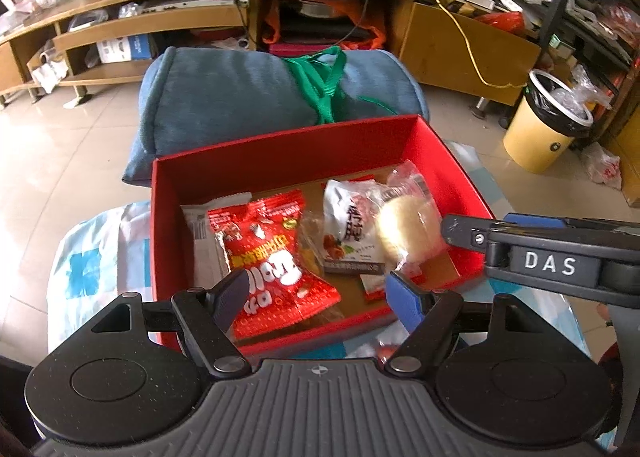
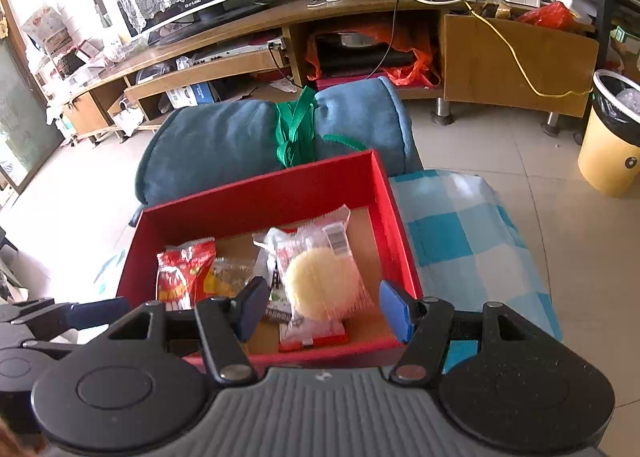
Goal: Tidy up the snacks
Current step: 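Withdraw both tools from the box toward the sausage pack and wafer packet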
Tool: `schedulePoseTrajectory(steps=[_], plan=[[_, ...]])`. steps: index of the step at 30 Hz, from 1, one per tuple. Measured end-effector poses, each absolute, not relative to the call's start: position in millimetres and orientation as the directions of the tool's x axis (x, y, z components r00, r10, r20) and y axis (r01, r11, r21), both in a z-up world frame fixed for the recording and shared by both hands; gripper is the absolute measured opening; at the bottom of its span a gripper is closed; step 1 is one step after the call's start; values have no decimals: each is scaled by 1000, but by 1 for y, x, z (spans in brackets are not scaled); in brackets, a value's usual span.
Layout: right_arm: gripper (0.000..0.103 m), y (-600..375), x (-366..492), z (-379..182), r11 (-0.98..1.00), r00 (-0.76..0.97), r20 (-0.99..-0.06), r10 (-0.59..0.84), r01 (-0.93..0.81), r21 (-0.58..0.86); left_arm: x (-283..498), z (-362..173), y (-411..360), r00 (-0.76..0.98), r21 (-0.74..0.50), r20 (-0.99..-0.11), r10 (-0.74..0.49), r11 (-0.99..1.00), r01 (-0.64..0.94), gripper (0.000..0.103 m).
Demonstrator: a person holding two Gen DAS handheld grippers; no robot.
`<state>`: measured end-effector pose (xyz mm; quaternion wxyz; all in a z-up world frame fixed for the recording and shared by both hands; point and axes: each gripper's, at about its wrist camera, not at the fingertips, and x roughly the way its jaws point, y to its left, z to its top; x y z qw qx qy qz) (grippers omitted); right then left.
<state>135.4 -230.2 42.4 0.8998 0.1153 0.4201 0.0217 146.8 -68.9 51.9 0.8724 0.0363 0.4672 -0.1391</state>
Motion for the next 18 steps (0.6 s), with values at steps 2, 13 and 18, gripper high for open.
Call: schedulePoseTrajectory(steps=[2, 13, 18], plan=[[59, -230, 131, 43, 972, 645, -752, 135, 59, 225, 143, 52, -70, 522, -66, -826, -212, 956, 285, 81], [60, -239, 108, 40, 975, 630, -768, 118, 75, 211, 120, 48, -73, 488, -72, -836, -250, 932, 354, 81], [60, -241, 99, 36, 977, 610, -784, 115, 73, 200, 109, 39, -78, 433, -102, -854, -288, 909, 404, 81]])
